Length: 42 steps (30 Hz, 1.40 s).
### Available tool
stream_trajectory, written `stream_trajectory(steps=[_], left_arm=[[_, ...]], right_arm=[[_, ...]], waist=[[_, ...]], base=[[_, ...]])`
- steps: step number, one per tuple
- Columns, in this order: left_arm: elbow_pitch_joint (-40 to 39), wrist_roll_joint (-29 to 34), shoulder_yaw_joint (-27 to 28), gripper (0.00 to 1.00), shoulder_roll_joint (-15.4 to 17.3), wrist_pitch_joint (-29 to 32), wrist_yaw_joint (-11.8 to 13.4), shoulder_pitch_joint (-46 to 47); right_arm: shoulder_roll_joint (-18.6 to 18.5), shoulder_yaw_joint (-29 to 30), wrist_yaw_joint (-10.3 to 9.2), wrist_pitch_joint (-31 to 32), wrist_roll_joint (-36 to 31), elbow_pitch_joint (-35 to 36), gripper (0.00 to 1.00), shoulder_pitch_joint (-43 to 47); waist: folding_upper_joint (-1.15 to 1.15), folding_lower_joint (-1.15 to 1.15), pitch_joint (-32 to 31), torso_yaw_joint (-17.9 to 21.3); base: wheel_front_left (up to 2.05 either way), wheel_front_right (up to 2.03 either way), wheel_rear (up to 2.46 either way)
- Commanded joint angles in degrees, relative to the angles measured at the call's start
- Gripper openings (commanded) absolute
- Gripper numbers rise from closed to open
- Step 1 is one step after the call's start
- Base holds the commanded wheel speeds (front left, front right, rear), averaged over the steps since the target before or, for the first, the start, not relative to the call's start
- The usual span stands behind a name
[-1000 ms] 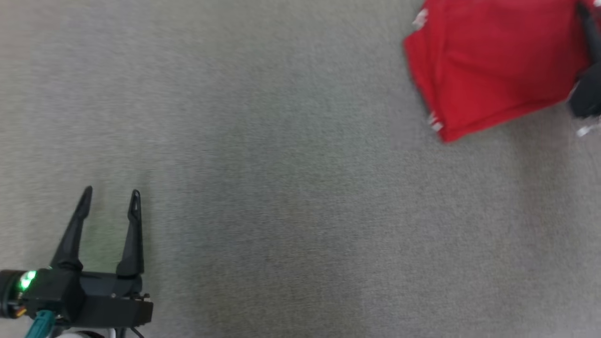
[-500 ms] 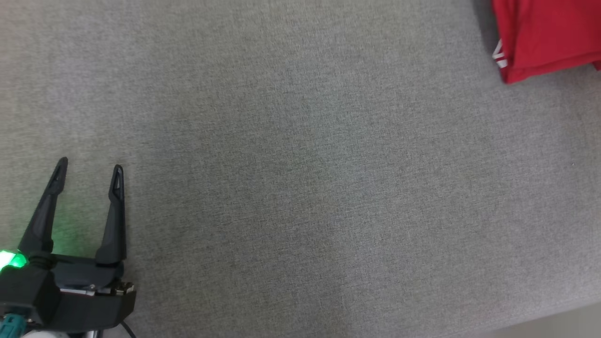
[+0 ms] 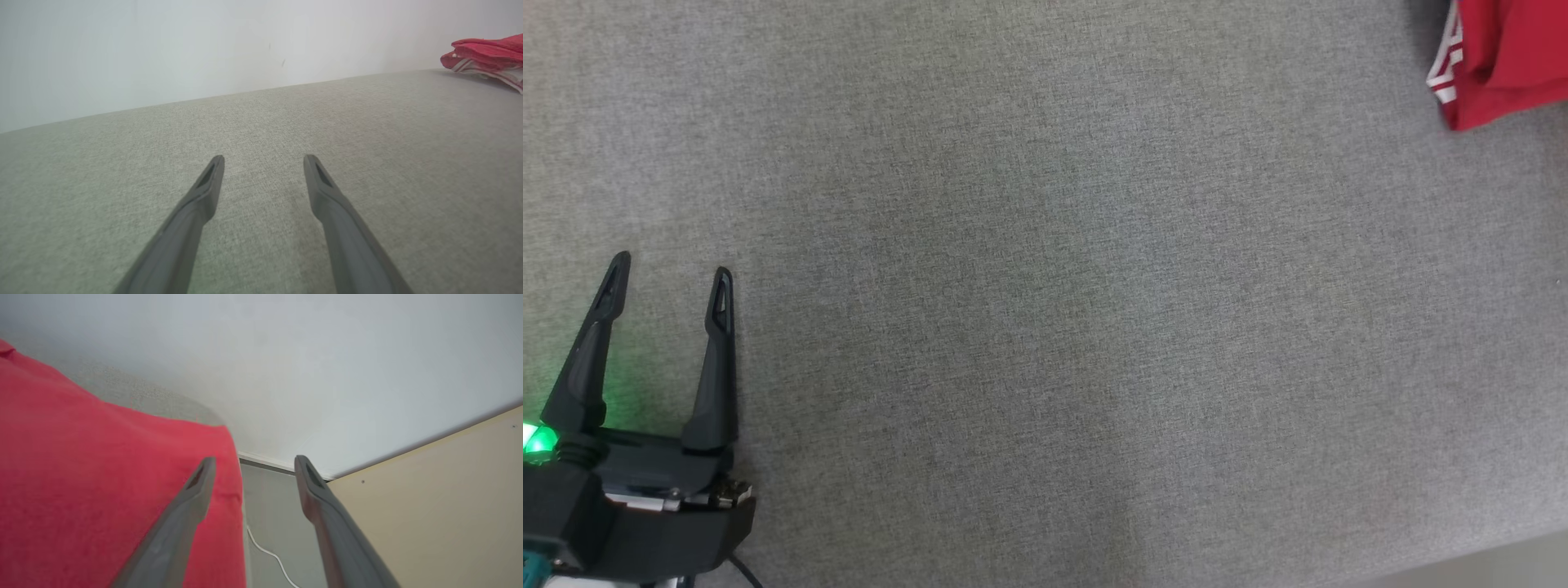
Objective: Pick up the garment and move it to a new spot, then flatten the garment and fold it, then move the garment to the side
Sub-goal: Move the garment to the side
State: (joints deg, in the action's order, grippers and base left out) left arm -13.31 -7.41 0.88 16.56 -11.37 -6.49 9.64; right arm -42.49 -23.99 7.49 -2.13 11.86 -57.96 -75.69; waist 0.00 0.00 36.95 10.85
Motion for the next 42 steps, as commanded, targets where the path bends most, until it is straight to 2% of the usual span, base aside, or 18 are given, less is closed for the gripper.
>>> stream_trajectory(steps=[1, 7, 14, 20, 21, 29, 42], left_arm=[[1.11, -0.46, 0.28, 1.0, 0.03, -0.07, 0.46, -0.2], [4.34, -1.82, 0.78, 1.0, -1.53, -1.85, 1.34, -1.15], [9.04, -3.99, 2.84, 1.0, -3.4, -3.38, 2.55, -4.57], [12.23, -5.32, 4.74, 1.0, -4.84, -3.75, 3.33, -8.92], [12.23, -5.32, 4.74, 1.0, -4.84, -3.75, 3.33, -8.92], [15.0, -5.16, 4.18, 1.0, -6.42, -3.83, 3.07, -12.42], [16.51, -4.47, 3.2, 1.0, -8.29, -3.84, 2.41, -13.58]], right_arm=[[0.33, 0.86, -0.02, -0.73, -0.6, -0.42, 1.0, -1.26], [3.66, 3.81, -0.02, -7.11, -2.47, 0.45, 1.0, -1.68], [10.35, 6.95, -0.01, -12.24, 0.39, 6.81, 1.0, 5.88], [15.48, 9.2, -0.02, -13.02, 3.19, 16.2, 1.0, 18.16], [15.48, 9.2, -0.02, -13.02, 3.19, 16.2, 1.0, 18.16], [20.81, 14.77, -0.01, -13.0, 4.85, 28.65, 1.0, 36.88], [30.17, 21.11, -0.02, -10.79, 3.16, 46.32, 1.0, 63.97]], waist=[[0.0, 0.0, -0.52, -0.13], [0.0, 0.0, -5.68, -1.2], [0.0, 0.0, -14.99, -2.62], [0.0, 0.0, -22.65, -3.62], [0.0, 0.0, -22.65, -3.62], [0.0, 0.0, -29.94, -5.96], [0.0, 0.0, -34.47, -8.29]], base=[[0.0, 0.0, 0.0], [0.0, 0.0, 0.0], [0.0, 0.0, 0.0], [0.0, 0.0, 0.0], [0.0, 0.0, 0.0], [0.0, 0.0, 0.0], [0.0, 0.0, 0.0]])
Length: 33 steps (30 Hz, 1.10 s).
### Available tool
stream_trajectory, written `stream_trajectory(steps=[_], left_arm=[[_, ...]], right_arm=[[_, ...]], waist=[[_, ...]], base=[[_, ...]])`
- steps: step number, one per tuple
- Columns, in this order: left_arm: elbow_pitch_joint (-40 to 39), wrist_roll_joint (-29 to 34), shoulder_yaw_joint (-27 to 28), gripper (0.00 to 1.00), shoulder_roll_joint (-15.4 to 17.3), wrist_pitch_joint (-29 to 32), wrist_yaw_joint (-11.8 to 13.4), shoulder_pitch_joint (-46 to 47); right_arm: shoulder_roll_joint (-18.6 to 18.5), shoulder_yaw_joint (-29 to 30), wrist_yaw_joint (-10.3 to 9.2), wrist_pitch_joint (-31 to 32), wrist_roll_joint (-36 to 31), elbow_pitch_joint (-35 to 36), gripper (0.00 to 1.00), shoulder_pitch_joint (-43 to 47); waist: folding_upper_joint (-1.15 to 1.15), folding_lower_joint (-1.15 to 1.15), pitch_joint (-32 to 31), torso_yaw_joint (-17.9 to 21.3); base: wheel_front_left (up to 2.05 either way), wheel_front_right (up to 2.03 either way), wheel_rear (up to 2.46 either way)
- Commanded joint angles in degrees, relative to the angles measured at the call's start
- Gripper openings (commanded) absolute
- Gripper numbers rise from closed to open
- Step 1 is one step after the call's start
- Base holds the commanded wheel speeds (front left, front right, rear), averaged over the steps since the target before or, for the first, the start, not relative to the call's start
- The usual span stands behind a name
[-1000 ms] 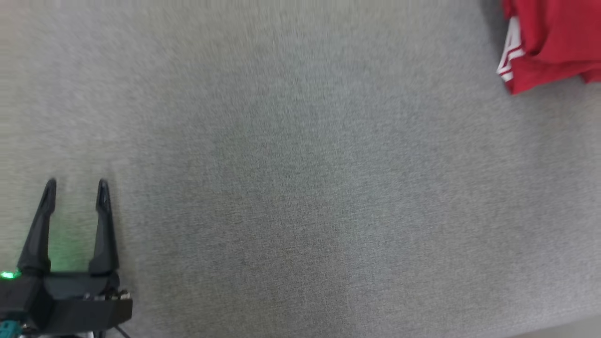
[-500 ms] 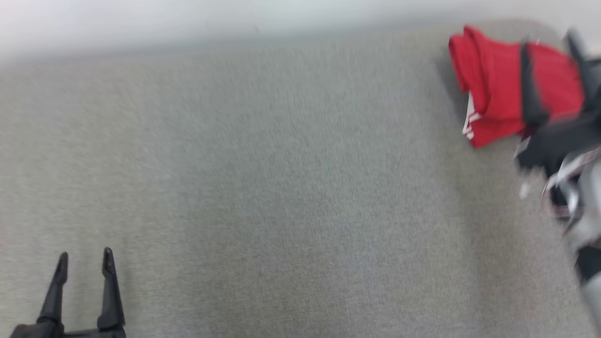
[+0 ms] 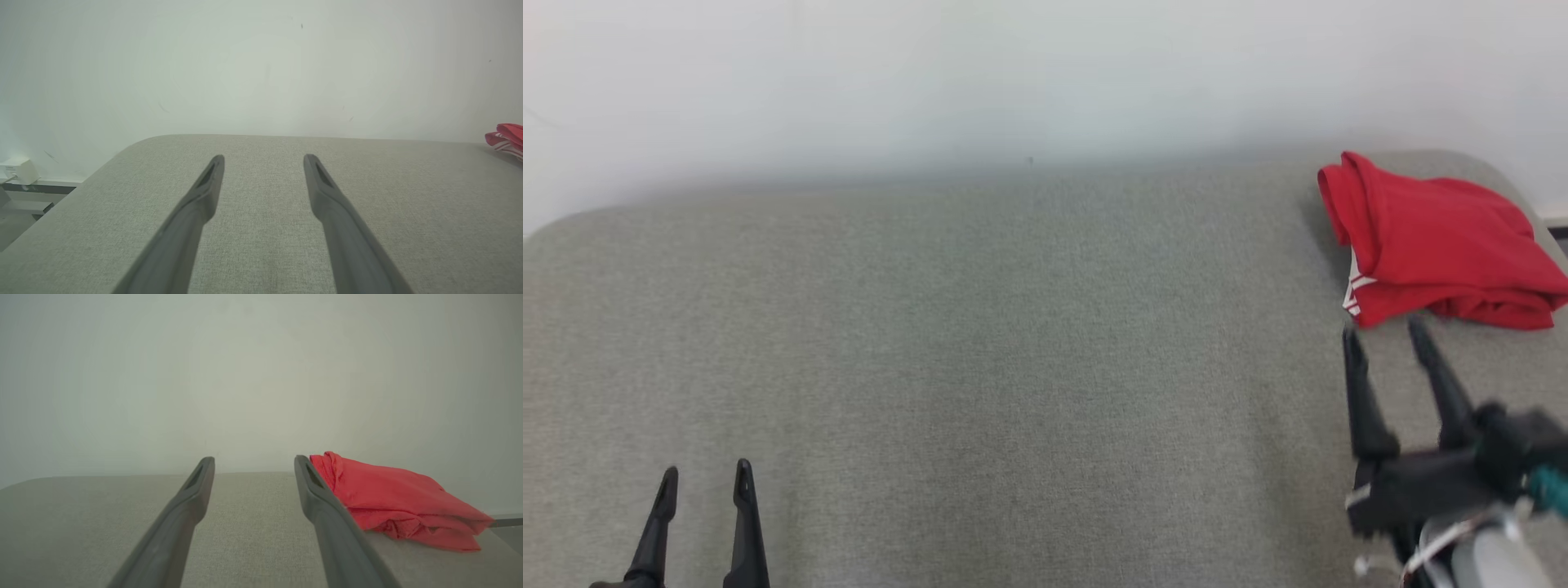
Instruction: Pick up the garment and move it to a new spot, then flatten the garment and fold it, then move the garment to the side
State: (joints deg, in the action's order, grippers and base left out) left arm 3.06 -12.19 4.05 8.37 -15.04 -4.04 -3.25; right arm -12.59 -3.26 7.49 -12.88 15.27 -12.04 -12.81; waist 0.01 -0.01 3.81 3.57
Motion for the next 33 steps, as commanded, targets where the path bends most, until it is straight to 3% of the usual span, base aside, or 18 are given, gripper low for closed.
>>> stream_trajectory(steps=[1, 12, 20, 21, 25, 33], left_arm=[[0.33, 0.42, -0.04, 1.0, -0.23, -0.16, -0.16, -0.93], [2.77, 0.22, 0.53, 1.0, -0.76, -0.17, -0.35, -2.88], [4.54, 1.3, 0.16, 1.0, -0.62, -0.17, -0.16, -3.8], [4.54, 0.73, 0.14, 0.0, -0.64, 0.0, -0.25, -2.99], [5.85, 0.72, 0.02, 0.0, -1.07, 0.19, -0.17, -3.14], [6.85, -9.19, 0.74, 0.0, -1.6, 3.2, -0.58, -1.18]], right_arm=[[1.07, 0.58, -0.01, 0.18, -0.37, 1.21, 1.0, 2.95], [5.98, 1.46, -0.01, -0.35, -2.09, 6.07, 1.0, 16.83], [6.75, 1.19, -0.01, -0.09, -2.44, 5.97, 1.0, 18.56], [6.66, 1.18, 0.0, -0.16, -2.13, 5.95, 0.0, 17.97], [6.76, 1.03, -0.01, -0.16, -1.92, 4.75, 0.0, 18.32], [6.77, 1.64, -0.01, 1.85, 8.32, 4.09, 0.0, 16.92]], waist=[[-0.01, 0.01, -1.67, -1.13], [-0.01, 0.01, -4.35, -2.05], [-0.01, 0.01, -5.11, -2.32], [-0.01, 0.01, -5.08, -2.28], [-0.01, 0.01, -5.14, -2.33], [-0.01, 0.01, -5.03, -2.42]], base=[[0.0, 0.0, 0.0], [0.0, 0.0, 0.0], [0.0, 0.0, 0.0], [0.0, 0.0, 0.0], [0.0, 0.0, 0.0], [0.0, 0.0, 0.0]])
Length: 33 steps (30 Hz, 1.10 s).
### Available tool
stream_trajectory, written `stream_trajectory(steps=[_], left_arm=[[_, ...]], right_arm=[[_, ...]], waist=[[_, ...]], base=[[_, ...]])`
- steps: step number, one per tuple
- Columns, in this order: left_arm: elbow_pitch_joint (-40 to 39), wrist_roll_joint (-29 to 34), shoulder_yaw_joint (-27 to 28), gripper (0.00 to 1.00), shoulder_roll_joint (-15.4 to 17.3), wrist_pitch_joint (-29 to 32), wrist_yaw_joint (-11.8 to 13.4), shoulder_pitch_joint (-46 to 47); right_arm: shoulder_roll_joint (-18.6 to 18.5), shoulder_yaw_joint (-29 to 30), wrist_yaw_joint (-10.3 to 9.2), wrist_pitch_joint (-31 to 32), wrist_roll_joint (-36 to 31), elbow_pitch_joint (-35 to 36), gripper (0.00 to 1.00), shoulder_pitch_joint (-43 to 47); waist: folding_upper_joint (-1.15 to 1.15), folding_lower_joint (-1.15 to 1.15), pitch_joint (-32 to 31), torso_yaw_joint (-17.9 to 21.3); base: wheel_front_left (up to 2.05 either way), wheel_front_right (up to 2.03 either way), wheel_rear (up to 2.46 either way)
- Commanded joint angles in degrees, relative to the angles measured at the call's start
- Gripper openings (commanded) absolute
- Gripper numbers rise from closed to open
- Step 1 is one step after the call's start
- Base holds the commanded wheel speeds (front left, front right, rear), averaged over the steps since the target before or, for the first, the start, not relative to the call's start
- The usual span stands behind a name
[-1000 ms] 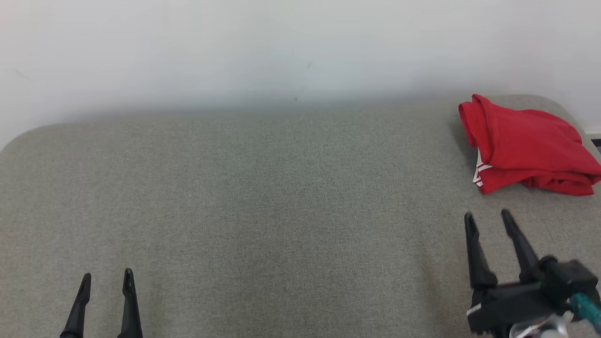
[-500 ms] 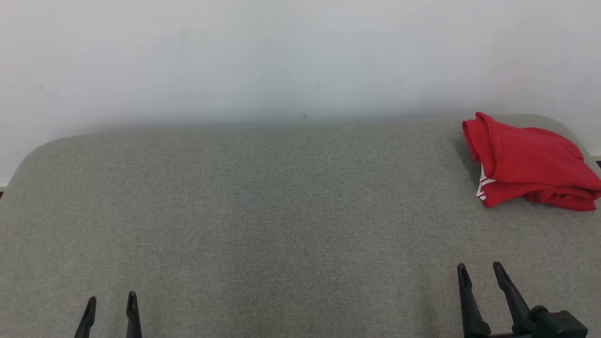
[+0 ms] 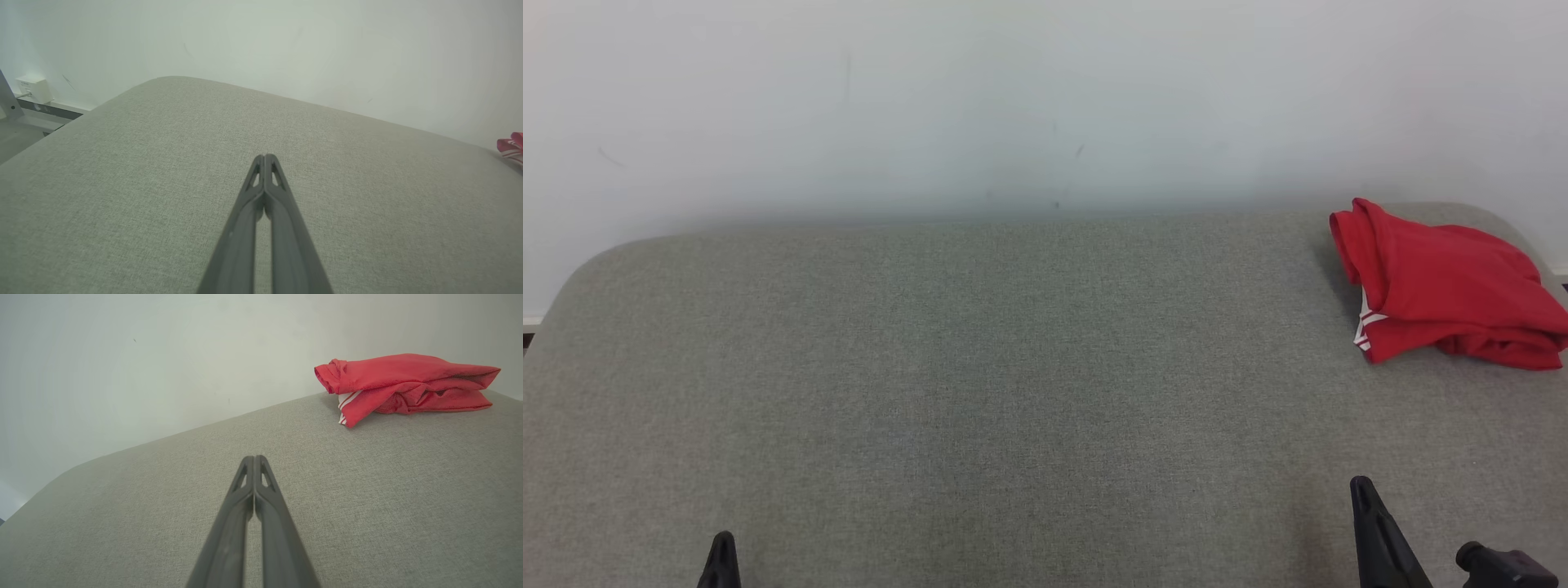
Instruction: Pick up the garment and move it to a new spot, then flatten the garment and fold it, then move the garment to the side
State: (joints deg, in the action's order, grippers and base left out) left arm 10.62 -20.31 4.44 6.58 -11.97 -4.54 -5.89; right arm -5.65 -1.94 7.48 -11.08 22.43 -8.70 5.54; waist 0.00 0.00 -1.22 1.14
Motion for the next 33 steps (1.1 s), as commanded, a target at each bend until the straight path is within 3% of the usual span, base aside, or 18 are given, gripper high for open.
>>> stream_trajectory(steps=[1, 17, 33], left_arm=[[-0.69, -2.12, 0.33, 0.0, 0.14, 0.38, -0.12, 1.58], [-0.04, -18.24, 0.53, 0.0, -0.73, 4.3, -0.8, 3.9], [0.68, -30.0, 0.87, 0.0, -1.38, 7.43, -1.29, 5.85]], right_arm=[[-0.17, 0.39, 0.0, 0.27, 2.22, 0.64, 0.0, -1.61], [-0.01, 1.58, 0.0, 3.67, 18.3, -0.68, 0.0, -4.07], [0.26, 2.63, 0.01, 6.37, 30.05, -1.65, 0.0, -5.81]], waist=[[0.0, 0.0, 0.02, -0.01], [0.0, 0.0, 0.22, -0.18], [0.0, 0.0, 0.41, -0.32]], base=[[0.0, 0.0, 0.0], [0.0, 0.0, 0.0], [0.0, 0.0, 0.0]])
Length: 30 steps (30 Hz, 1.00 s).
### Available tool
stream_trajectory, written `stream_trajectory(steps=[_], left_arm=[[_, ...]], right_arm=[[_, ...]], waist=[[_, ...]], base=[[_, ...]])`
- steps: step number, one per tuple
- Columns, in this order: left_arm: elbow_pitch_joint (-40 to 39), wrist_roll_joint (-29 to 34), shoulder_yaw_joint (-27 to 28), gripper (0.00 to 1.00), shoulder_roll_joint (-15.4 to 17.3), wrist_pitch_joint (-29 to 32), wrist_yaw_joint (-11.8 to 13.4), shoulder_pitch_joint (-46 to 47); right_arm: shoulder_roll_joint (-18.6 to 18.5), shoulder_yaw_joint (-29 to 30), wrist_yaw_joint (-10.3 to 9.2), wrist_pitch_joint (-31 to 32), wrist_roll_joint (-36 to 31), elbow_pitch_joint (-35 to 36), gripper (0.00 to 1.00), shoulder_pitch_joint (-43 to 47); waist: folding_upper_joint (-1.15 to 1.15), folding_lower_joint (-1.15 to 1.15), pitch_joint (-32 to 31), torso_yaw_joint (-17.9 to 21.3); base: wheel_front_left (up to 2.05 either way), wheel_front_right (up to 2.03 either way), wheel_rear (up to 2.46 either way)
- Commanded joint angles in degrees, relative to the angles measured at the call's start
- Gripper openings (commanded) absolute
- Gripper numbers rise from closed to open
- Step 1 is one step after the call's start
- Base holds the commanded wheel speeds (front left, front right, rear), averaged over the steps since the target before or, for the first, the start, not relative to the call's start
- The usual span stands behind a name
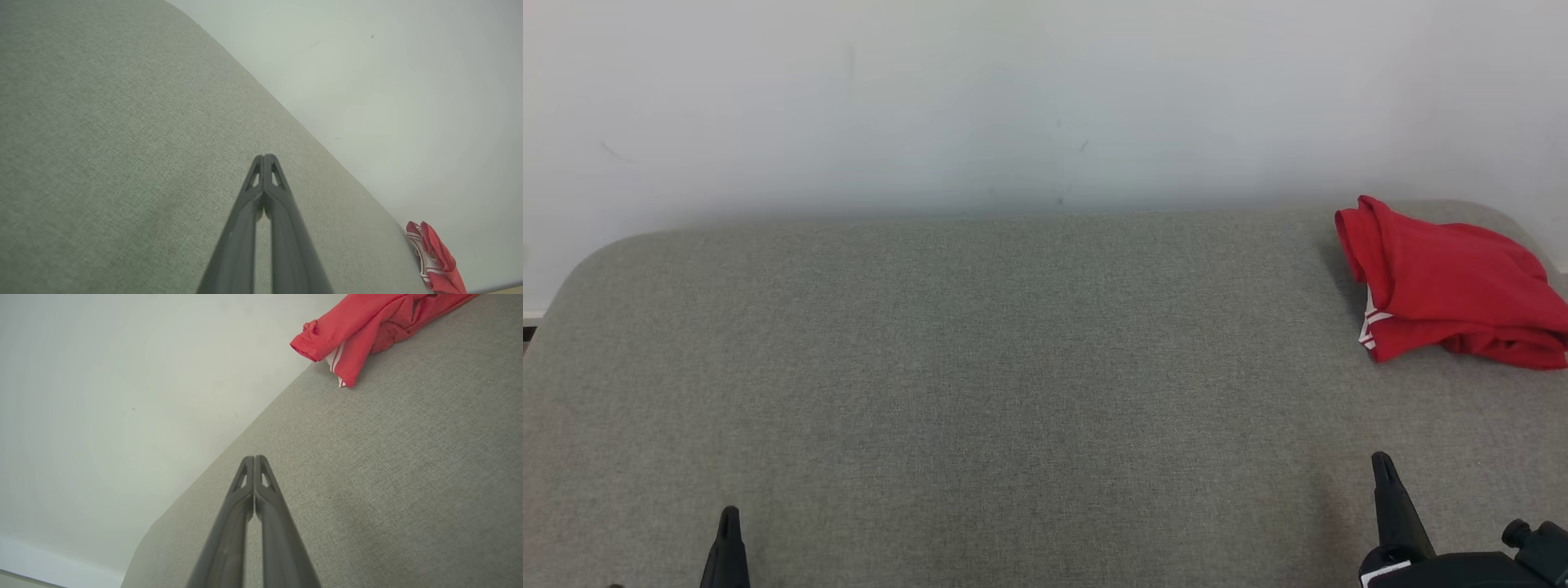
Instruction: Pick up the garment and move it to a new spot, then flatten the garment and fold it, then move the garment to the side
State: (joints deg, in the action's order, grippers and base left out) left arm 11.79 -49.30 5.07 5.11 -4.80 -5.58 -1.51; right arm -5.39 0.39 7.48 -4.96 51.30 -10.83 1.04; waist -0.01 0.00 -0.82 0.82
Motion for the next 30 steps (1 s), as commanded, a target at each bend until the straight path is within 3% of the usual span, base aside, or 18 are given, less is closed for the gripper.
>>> stream_trajectory(steps=[1, 30], left_arm=[[-0.46, -1.75, 0.27, 0.0, 0.05, 0.43, -0.29, 1.56], [0.74, -19.99, 0.87, 0.0, -0.96, 5.35, -1.04, 4.52]], right_arm=[[0.02, 0.36, 0.01, 0.41, 1.91, 0.43, 0.0, -1.43], [0.67, 2.31, 0.02, 4.83, 19.76, -1.12, 0.0, -4.02]], waist=[[0.01, 0.0, 0.02, -0.01], [0.01, 0.0, 0.36, -0.3]], base=[[0.0, 0.0, 0.0], [0.0, 0.0, 0.0]])
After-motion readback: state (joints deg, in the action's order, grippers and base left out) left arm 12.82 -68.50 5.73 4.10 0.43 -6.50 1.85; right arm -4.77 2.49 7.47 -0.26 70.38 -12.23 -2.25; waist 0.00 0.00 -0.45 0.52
